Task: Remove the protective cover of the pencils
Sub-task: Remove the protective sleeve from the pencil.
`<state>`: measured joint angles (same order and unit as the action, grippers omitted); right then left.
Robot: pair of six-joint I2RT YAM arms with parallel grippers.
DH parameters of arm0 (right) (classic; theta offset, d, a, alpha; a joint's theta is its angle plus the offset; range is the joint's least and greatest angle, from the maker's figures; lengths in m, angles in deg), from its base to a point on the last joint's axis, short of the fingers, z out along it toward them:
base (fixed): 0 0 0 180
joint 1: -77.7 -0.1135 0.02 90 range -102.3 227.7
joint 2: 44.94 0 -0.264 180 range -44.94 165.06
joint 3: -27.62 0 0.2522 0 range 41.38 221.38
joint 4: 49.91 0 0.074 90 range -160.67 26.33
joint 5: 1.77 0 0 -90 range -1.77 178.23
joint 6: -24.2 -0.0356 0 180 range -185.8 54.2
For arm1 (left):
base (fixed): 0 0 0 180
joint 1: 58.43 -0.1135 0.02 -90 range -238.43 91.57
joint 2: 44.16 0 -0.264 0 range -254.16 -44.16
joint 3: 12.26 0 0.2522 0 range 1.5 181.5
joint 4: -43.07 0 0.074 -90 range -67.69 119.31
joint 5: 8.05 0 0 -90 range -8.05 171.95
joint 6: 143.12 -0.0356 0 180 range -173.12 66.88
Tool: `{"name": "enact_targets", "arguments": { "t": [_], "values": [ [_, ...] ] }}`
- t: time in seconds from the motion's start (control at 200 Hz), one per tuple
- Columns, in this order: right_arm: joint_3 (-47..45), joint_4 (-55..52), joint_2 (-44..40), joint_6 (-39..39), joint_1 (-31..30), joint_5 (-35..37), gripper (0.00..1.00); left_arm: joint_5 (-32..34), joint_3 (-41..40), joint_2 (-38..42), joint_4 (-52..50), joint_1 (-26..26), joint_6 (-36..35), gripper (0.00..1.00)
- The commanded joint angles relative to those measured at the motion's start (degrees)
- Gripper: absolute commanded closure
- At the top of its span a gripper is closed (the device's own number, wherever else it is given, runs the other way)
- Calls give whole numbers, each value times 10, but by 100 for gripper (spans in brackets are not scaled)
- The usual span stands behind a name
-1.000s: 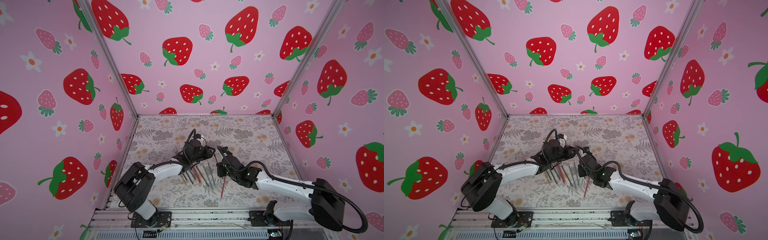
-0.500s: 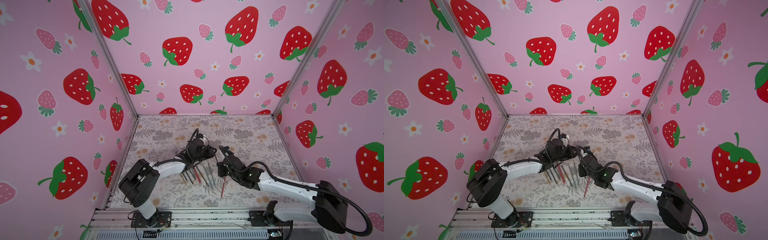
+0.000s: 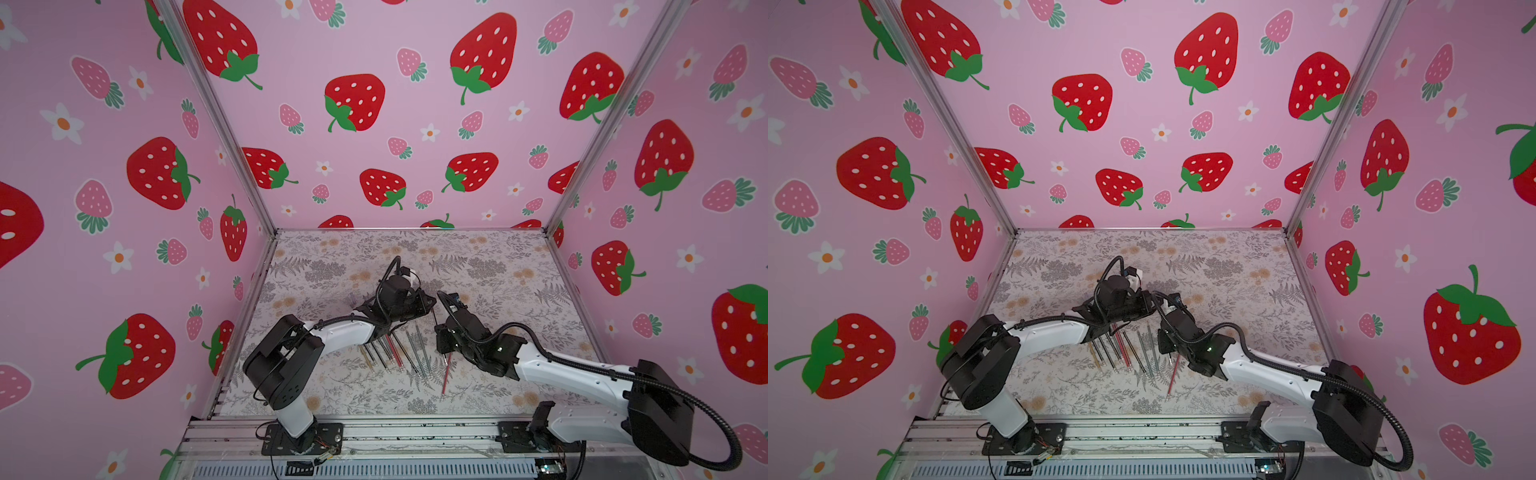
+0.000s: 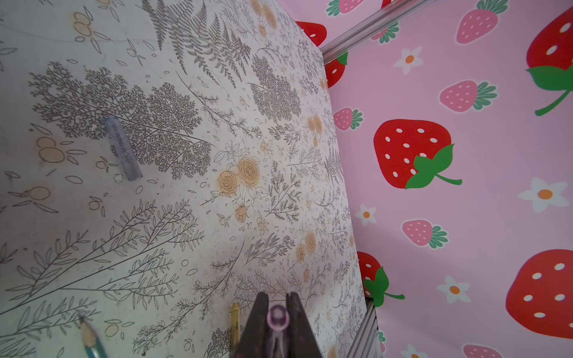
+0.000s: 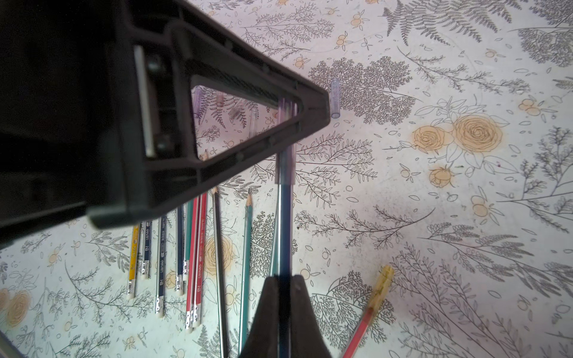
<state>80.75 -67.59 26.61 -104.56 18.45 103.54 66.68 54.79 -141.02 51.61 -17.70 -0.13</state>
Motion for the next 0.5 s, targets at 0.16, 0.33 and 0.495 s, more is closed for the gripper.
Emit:
{"name": "enact_targets", "arguments": {
  "t": [0.16,0.33,0.495],
  "values": [
    [10,5,4,11,-4,8,67,4,8,10,6,0,0,93],
    [18,4,17,12,-3,6,63,-2,3,12,11,1,4,98],
    [21,9,36,8,-3,-2,68,1,-8,20,17,0,5,99]
  ]
}}
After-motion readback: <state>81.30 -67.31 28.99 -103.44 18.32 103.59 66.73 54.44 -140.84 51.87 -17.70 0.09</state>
